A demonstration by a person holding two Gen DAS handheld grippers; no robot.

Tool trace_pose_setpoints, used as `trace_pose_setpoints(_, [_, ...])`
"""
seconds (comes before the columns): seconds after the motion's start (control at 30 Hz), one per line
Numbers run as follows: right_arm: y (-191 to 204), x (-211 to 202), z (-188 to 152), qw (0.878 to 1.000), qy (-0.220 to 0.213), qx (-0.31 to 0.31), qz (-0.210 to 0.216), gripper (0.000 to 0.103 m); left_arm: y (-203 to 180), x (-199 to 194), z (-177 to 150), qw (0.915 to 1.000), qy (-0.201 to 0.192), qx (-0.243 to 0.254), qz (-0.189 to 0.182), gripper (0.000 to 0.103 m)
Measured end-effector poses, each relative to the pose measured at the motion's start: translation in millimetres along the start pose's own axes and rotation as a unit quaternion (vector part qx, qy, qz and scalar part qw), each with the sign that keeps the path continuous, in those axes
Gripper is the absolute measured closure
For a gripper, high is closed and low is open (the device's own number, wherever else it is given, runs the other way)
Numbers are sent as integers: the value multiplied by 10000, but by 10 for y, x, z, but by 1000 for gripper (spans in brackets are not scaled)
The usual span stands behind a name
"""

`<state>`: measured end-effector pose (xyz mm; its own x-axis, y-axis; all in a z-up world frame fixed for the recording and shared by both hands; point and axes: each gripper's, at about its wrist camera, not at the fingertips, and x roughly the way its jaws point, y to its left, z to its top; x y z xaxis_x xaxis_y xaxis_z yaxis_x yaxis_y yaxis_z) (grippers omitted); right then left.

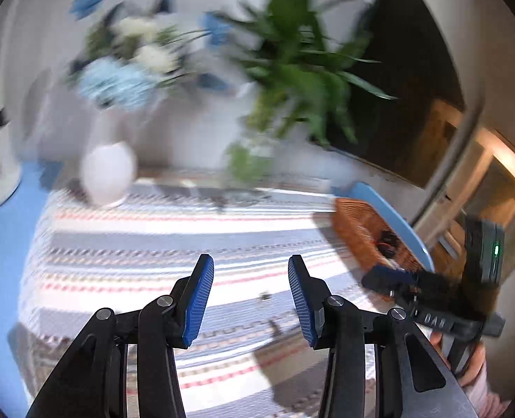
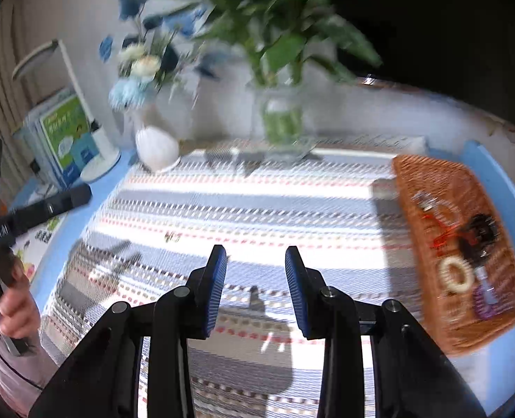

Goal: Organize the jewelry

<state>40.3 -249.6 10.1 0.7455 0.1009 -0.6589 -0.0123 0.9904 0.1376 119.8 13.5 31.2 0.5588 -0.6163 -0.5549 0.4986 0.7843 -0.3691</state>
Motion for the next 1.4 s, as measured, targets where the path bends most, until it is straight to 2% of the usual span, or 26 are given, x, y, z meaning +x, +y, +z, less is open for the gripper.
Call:
trace_pose_setpoints(0.1, [54,291,-62,9992,246,147,269,66,265,28,12,9993,125,-300,181,58])
trace_pose_setpoints(0.2, [55,524,-48,9981,418,294,353,66,360,252,42,9967,529,-277,544,58])
trace_pose_setpoints(0.3, [42,679,-23,9969,491,415,449,66,382,546,-13,9960,755,-214,428,58])
trace_pose_setpoints(0.43, [2,814,-38,9953,596,532,540,66,458,903,-169,9930,1014,-215,560,58])
trace_pose_setpoints(0.63, [19,1021,10,9937,760,558,611,66,656,1071,-270,9925,1079,-563,97,58])
trace_pose_setpoints(0.7, [26,1135,24,9907,871,689,782,66,712,1076,-288,9925,1024,-666,-105,71])
trace_pose_setpoints(0.8, [41,1335,11,9872,1083,833,818,66,738,1135,-313,9898,1147,-776,-336,72])
trace_pose_setpoints(0.9, [64,1495,-35,9856,1186,883,820,66,669,1223,-333,9895,1279,-633,-236,76])
trace_pose_setpoints(0.97, [92,1512,-59,9881,1080,826,716,69,604,1251,-352,9900,1322,-471,-118,78])
trace_pose_setpoints(1.1, [170,1523,-90,9927,937,579,498,74,444,1280,-391,9913,1282,-43,298,78])
trace_pose_setpoints(1.2, [208,1513,-97,9930,920,487,558,75,368,1301,-416,9907,1283,178,414,78])
trace_pose_setpoints(1.4, [289,1533,-101,9953,879,279,303,75,307,1373,-434,9890,1329,350,554,78])
